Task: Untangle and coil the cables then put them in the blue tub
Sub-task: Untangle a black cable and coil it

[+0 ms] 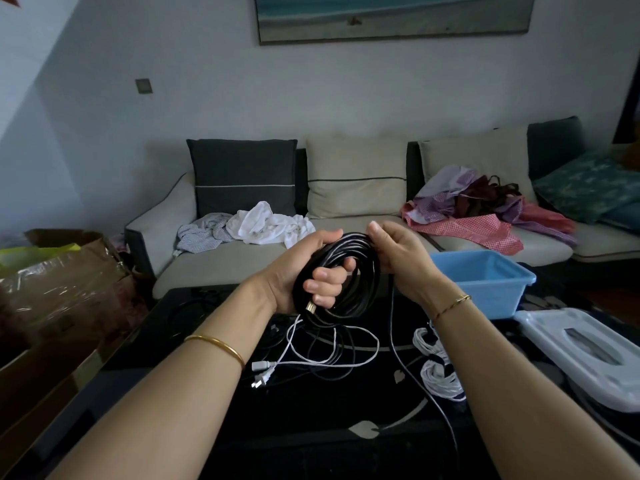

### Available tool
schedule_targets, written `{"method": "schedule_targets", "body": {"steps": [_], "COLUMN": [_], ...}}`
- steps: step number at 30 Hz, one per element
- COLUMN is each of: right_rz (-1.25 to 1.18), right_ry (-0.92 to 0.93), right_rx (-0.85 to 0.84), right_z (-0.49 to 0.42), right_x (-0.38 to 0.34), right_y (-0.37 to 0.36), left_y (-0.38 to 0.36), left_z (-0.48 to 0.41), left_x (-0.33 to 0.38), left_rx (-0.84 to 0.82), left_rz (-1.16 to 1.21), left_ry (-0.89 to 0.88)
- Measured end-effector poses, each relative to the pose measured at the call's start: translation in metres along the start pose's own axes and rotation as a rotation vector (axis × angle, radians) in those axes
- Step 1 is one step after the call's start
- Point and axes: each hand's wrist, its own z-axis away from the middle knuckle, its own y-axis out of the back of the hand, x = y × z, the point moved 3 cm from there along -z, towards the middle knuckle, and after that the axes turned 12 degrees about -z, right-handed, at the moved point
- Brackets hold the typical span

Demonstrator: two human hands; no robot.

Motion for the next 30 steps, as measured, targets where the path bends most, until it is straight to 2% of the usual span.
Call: {"method": "schedule_targets", "body": {"steps": [5,8,11,12,14,17,19,24,27,30], "right_rz": [-0.150,-0.285,-0.300,-0.252,-0.004,0.482,0.659,0.755,0.806,0.866], "right_ry": [-0.111,-0.224,-0.305,-0.314,-0.338,-0.466,-0.482,-0.570,-0.600,-0.527], "right_rx": [0.018,0.036,0.043,0.053,0.073,-0.015,-0.058,-0.219,-0.286,-0.256], "right_z": [0.011,0.024,0.042,0.049,0.062,0.080,0.085,0.090,0.089,0.085], "right_x": [0.029,0.059,0.085,0.091,0.100,0.114,0.109,0.064,0.045,0.026], "right_y": [0.013,0.016,0.009,0.004,-0.006,-0.014,-0.016,-0.030,-0.030,-0.026], "left_y": [0.000,0.004,0.004,0.003,0.001,0.003,0.006,0.005,0.010,0.014], "left_z": [-0.001,-0.005,-0.011,-0.014,-0.021,-0.030,-0.033,-0.033,-0.030,-0.027], "left_x": [-0.005,0.002,0.004,0.003,0.001,-0.004,-0.009,-0.023,-0.023,-0.026], "left_rx": [-0.001,0.042,0.118,0.147,0.208,0.348,0.474,0.677,0.800,0.886], "left_rz": [0.117,0.191,0.276,0.303,0.360,0.436,0.419,0.370,0.253,0.148], "left_ry": [-0.019,-0.068,-0.096,-0.103,-0.136,-0.169,-0.165,-0.164,-0.185,-0.201]}}
